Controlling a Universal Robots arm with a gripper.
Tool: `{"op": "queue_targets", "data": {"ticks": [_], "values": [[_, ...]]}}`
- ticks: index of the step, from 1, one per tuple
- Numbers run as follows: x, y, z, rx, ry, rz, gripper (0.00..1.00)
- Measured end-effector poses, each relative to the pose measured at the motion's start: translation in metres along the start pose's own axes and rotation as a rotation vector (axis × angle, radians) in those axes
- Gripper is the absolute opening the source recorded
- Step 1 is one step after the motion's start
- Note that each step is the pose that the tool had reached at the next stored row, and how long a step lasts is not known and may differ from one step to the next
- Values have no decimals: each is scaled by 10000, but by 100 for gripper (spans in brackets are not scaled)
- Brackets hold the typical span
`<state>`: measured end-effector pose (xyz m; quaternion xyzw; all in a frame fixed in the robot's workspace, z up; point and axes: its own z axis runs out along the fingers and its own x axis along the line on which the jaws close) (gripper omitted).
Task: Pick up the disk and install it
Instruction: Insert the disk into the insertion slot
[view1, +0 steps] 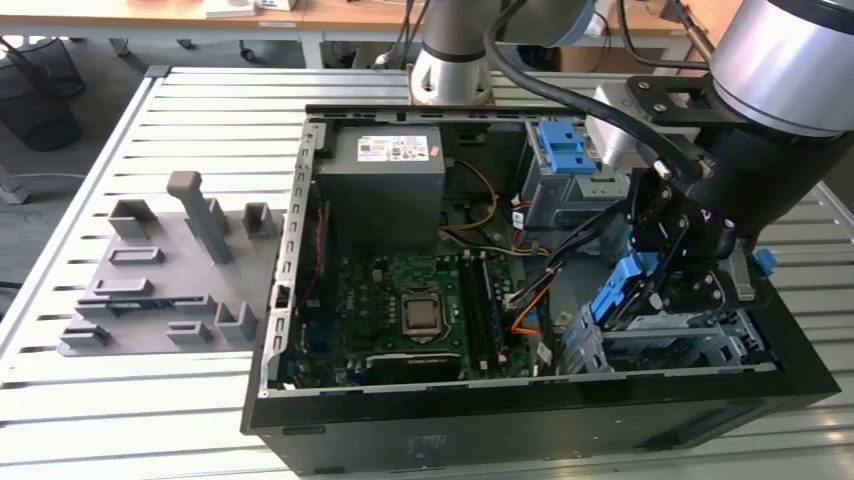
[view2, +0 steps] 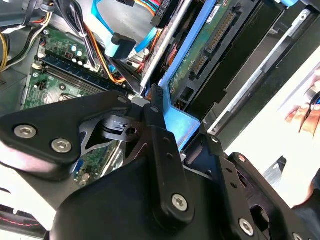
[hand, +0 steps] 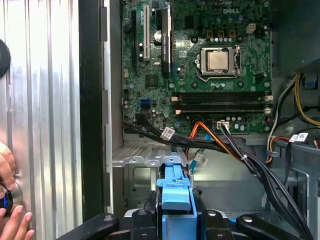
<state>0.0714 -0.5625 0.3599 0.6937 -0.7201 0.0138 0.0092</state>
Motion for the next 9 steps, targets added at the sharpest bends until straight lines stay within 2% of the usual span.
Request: {"op": "queue_targets", "data": {"ticks": [9], "values": [[-3, 1, 74, 0, 4, 0, 36]]}}
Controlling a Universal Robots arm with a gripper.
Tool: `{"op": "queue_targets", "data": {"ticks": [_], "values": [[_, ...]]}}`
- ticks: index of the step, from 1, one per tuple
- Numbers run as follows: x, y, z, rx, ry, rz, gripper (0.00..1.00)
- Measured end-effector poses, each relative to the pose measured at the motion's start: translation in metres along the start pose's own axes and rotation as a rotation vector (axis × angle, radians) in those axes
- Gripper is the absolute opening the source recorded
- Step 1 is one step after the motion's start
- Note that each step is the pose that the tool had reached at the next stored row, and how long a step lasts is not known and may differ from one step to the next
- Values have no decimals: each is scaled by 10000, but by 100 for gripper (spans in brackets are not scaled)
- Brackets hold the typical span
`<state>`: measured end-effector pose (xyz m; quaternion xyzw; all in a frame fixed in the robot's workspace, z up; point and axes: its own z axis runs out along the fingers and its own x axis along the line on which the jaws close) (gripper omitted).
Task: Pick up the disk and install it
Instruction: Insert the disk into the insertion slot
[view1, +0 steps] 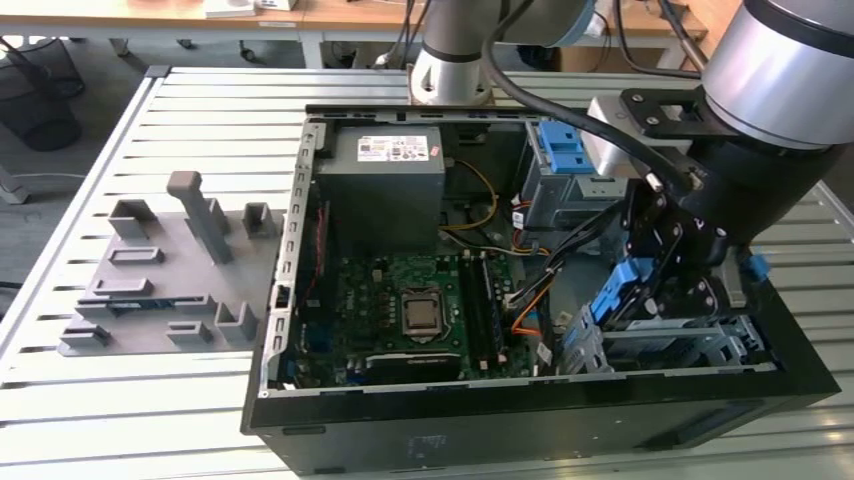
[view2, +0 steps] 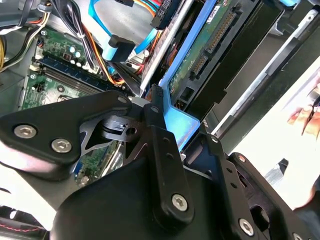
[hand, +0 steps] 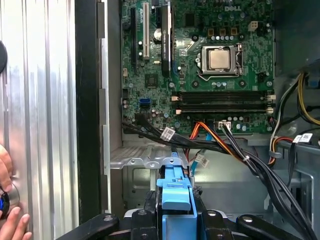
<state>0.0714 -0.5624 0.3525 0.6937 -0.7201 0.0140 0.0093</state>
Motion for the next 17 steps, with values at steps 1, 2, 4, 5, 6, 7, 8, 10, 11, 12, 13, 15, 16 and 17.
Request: {"op": "queue_targets", "data": {"ticks": [1, 2, 4, 5, 6, 7, 8, 10, 11, 12, 13, 15, 16, 17], "values": [[0, 0, 6, 0, 1, 0, 36], [0, 0, 6, 0, 2, 0, 36], [0, 0, 6, 0, 2, 0, 36], [0, 0, 7, 0, 3, 1, 36], [0, 0, 7, 1, 2, 1, 36], [0, 0, 7, 1, 2, 1, 36], [0, 0, 7, 2, 3, 1, 36], [0, 0, 7, 1, 3, 1, 38], [0, 0, 7, 1, 3, 1, 44], [0, 0, 7, 1, 1, 1, 44], [0, 0, 7, 1, 0, 1, 44], [0, 0, 7, 1, 2, 1, 44], [0, 0, 7, 1, 2, 0, 44], [0, 0, 7, 1, 1, 1, 42]]}}
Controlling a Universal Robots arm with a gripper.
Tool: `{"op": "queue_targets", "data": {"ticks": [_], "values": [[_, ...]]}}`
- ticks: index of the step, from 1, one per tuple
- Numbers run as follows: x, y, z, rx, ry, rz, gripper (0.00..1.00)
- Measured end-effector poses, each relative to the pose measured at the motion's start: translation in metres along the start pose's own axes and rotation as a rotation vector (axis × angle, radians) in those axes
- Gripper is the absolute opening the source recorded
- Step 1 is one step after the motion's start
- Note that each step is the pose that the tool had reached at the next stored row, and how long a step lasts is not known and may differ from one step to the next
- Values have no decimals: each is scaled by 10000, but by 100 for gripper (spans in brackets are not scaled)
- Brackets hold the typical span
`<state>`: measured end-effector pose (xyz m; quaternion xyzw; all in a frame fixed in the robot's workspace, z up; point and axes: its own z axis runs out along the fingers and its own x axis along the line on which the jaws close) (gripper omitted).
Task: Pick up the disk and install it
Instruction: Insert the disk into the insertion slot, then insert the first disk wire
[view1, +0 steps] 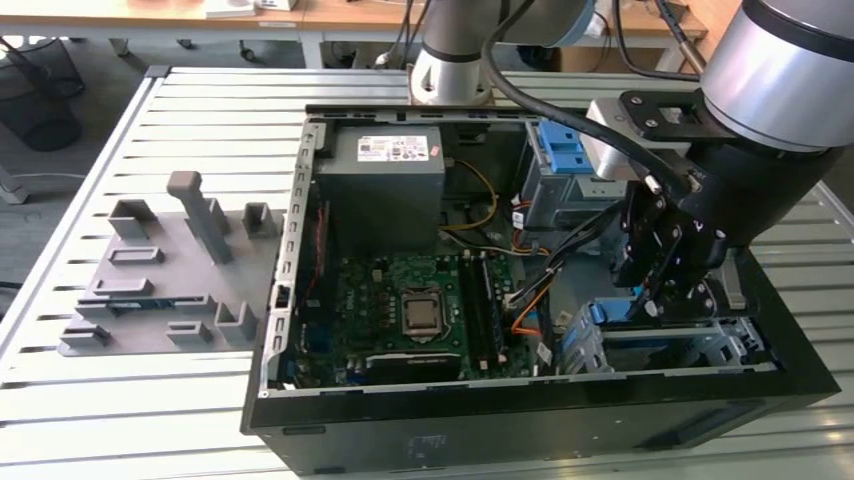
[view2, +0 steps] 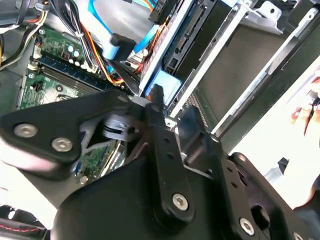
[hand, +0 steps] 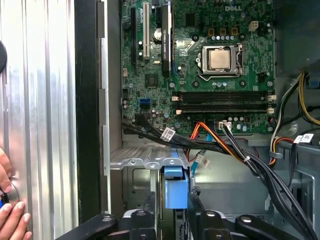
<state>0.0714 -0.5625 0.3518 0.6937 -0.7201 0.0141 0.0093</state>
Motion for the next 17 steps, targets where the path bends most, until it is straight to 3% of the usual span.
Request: {"op": "queue_targets", "data": {"ticks": [4, 5, 7, 17], "values": [[0, 0, 0, 1, 0, 0, 24], [0, 0, 0, 1, 0, 0, 24], [0, 0, 0, 1, 0, 0, 12], [0, 0, 0, 3, 0, 0, 11]]}}
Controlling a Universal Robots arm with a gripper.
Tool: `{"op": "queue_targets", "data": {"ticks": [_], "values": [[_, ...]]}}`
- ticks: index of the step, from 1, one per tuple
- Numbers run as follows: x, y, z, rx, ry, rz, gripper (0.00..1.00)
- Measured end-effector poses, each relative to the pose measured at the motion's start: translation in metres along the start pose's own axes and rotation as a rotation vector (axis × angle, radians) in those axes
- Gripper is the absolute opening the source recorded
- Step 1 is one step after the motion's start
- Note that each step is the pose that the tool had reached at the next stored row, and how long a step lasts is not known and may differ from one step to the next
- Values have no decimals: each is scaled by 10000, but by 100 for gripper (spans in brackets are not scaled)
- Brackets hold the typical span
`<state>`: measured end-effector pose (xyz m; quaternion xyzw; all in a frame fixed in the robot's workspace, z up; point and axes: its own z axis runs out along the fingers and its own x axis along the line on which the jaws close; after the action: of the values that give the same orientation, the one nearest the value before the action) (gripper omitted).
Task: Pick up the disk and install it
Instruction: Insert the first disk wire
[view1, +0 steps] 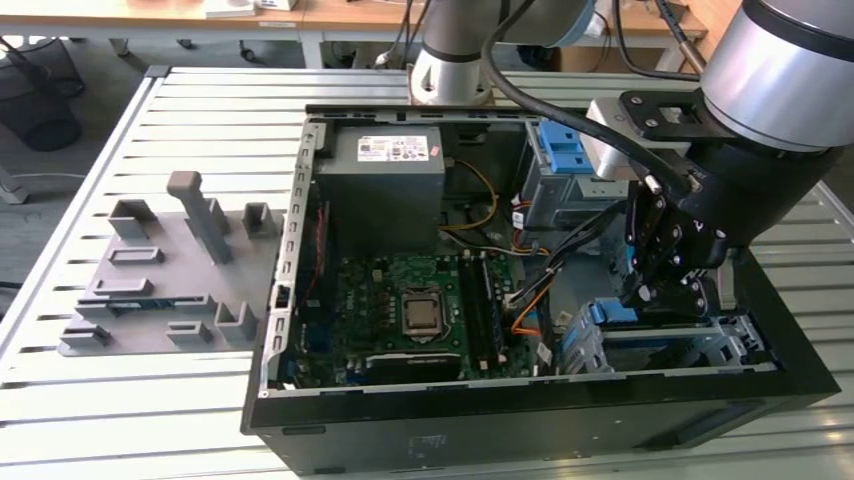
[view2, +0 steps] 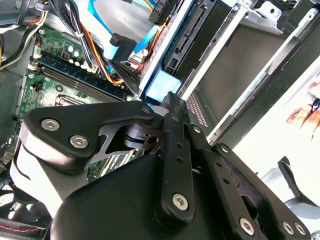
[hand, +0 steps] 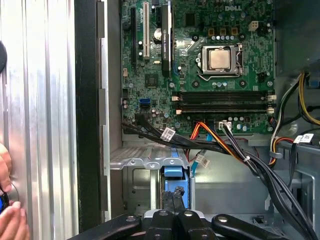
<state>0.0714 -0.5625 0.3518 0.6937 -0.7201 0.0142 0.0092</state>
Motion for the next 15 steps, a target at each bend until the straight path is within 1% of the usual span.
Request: {"op": "queue_targets", "data": {"ticks": [7, 9, 12, 15], "values": [[0, -2, 0, 1, 1, 0, 11], [-1, -19, 2, 1, -1, 1, 11], [-4, -97, 5, 0, 0, 1, 11], [-14, -230, 7, 1, 0, 0, 11]]}}
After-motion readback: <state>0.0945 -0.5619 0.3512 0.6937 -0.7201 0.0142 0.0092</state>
